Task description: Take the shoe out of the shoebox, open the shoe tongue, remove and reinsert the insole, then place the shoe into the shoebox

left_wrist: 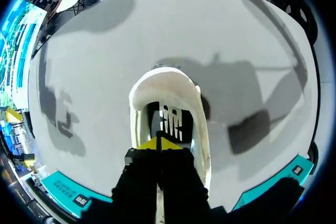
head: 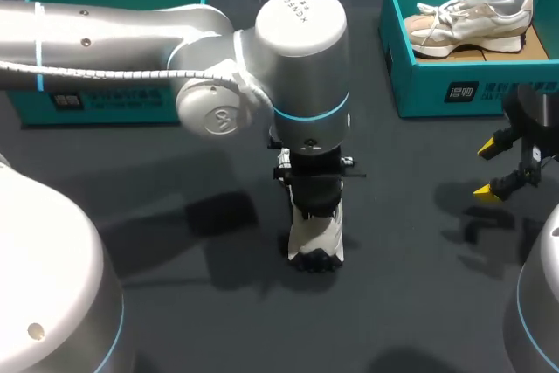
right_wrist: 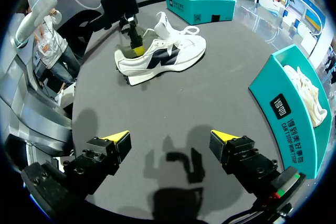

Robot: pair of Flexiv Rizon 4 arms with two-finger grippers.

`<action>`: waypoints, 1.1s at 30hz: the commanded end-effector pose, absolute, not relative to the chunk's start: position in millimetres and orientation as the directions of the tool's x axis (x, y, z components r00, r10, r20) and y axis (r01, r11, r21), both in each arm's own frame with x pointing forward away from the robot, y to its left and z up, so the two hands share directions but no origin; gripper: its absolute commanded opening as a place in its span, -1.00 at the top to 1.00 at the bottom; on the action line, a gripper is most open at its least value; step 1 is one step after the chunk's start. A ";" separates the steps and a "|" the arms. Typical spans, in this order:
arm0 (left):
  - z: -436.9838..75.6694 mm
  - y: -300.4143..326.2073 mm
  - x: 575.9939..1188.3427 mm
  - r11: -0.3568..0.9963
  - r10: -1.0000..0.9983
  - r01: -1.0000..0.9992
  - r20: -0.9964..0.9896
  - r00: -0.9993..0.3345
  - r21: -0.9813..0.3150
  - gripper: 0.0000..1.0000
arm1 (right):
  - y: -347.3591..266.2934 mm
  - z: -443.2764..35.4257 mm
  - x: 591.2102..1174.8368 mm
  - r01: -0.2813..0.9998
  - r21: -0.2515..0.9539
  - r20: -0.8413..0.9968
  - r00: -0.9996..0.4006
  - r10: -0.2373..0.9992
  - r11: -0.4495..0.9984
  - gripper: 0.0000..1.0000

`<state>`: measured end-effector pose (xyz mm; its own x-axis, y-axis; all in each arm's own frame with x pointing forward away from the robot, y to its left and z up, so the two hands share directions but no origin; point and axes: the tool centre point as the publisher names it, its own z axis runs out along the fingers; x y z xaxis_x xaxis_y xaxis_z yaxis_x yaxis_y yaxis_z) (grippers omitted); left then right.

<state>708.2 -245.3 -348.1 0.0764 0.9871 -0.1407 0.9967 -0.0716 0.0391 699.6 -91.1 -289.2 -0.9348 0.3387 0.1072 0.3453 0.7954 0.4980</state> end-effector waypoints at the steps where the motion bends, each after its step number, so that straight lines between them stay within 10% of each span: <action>1: -329.4 -232.0 708.7 -0.032 0.985 0.993 -0.167 0.051 0.115 1.00 | -91.1 -289.0 698.0 0.345 0.497 0.105 -0.935 0.340 0.796 -1.00; 16: -338.5 -240.1 735.9 0.046 0.990 0.984 -0.139 -0.022 0.170 1.00 | -91.1 -289.0 698.0 0.345 0.497 0.105 -0.935 0.340 0.796 -1.00; 33: -342.1 -234.0 745.0 0.110 0.989 0.983 -0.111 -0.094 0.145 0.13 | -91.1 -289.0 698.0 0.345 0.497 0.105 -0.935 0.340 0.796 -1.00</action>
